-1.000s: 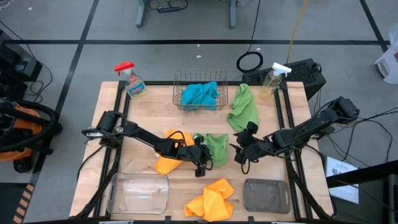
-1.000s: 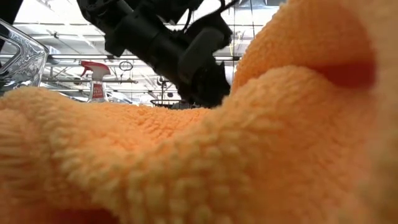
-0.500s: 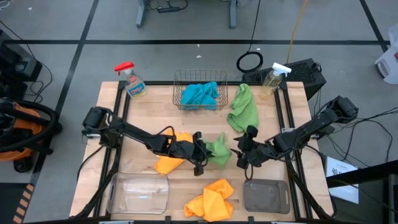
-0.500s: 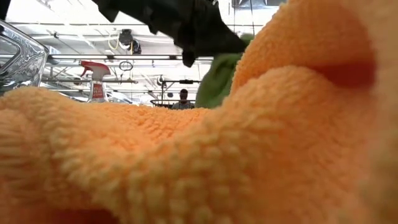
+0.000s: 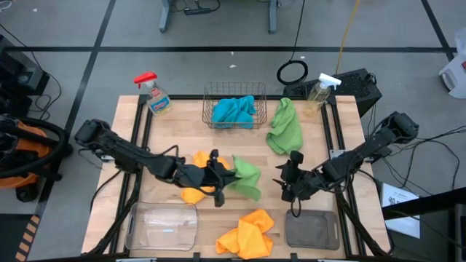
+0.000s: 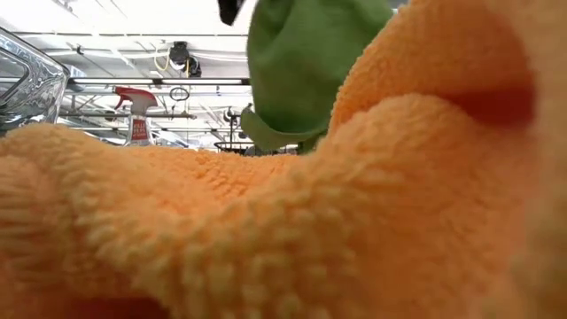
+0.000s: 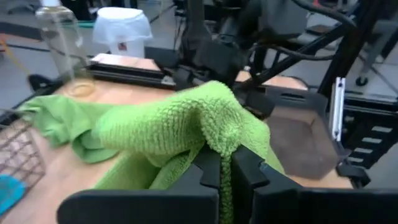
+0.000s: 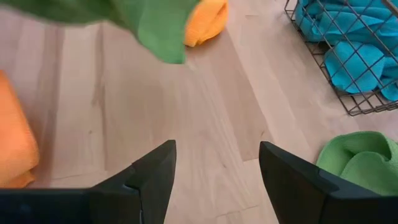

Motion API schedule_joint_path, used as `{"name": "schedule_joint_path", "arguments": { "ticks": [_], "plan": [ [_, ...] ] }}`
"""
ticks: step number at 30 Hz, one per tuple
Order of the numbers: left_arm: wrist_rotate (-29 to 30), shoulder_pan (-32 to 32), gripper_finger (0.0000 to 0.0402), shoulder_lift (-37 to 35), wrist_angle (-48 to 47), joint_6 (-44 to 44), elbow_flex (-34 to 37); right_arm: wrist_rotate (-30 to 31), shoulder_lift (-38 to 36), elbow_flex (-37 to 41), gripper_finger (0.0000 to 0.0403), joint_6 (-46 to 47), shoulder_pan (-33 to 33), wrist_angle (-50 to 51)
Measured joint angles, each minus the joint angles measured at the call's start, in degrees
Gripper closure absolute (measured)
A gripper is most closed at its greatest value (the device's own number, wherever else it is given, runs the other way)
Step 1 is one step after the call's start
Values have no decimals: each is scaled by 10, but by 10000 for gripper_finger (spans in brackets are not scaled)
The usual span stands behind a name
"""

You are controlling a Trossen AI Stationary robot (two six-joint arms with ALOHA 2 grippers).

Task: Sort microfiber towel by color & place in baskets
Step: Put the bottom green microfiber cloth into the transparent bin

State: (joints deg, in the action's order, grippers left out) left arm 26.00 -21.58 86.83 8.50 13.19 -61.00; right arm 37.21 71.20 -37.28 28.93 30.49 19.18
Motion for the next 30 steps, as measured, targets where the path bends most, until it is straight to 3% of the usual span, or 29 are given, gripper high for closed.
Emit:
{"name": "schedule_joint_path", "arguments": {
  "ticks": [12,30],
  "plan": [
    [12,-76,396,-106,-50,13,0,1,0,0,181,0,25,0],
    [64,-264,396,-232,-257,134,-1,14,0,0,181,9,26,-2]
  ]
}}
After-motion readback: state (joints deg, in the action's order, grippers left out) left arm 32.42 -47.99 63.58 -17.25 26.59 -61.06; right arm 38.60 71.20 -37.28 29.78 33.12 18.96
